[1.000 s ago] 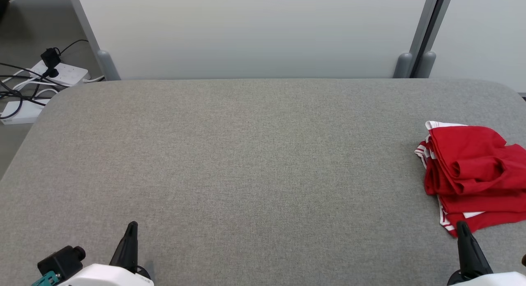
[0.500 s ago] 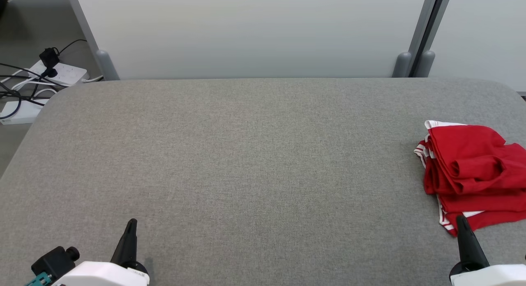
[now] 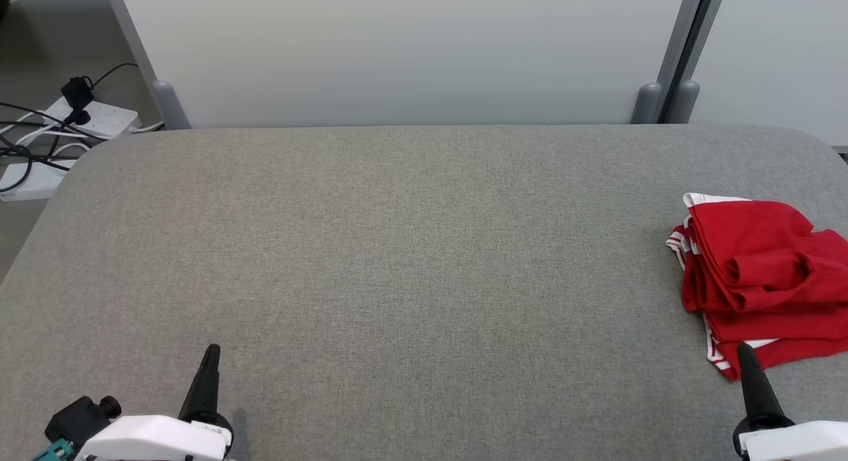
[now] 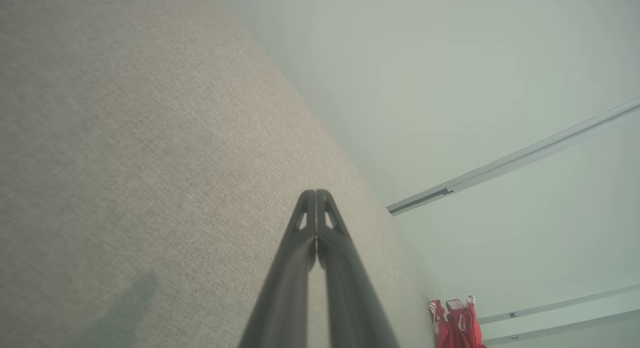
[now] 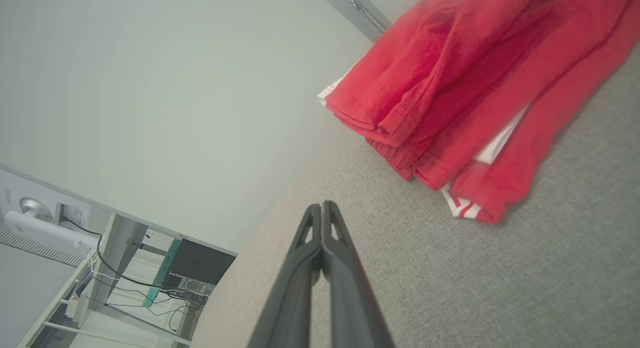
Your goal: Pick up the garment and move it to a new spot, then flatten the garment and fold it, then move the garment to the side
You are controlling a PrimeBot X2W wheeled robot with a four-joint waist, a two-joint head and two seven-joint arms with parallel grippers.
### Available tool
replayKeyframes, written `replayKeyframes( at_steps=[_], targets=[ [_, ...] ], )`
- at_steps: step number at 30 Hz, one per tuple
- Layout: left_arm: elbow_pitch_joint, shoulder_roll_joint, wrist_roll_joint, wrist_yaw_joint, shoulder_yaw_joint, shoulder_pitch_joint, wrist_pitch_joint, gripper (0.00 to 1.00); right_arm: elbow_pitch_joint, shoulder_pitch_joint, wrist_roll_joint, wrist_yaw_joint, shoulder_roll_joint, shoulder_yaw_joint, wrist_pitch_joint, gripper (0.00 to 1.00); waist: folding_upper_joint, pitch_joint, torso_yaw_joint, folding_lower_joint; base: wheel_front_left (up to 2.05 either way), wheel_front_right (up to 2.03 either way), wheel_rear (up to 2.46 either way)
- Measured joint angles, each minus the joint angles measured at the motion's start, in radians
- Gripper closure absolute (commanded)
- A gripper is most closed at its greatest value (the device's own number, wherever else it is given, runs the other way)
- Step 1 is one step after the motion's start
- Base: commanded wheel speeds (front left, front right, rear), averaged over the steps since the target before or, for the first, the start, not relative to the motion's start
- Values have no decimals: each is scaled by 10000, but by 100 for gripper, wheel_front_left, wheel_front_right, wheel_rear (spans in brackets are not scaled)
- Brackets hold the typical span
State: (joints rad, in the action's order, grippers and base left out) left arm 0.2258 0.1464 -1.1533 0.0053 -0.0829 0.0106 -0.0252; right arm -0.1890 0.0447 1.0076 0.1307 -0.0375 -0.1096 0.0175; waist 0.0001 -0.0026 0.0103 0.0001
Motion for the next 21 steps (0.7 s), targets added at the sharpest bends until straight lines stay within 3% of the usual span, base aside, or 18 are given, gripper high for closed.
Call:
replayKeyframes(
  at_steps=[21],
  targets=[
    [161,-395,-1971,-533,685,-243,585,100,-328,-430,2585,0,0,-79,-525,100,0,25,-45,0,0,0,0]
  ],
)
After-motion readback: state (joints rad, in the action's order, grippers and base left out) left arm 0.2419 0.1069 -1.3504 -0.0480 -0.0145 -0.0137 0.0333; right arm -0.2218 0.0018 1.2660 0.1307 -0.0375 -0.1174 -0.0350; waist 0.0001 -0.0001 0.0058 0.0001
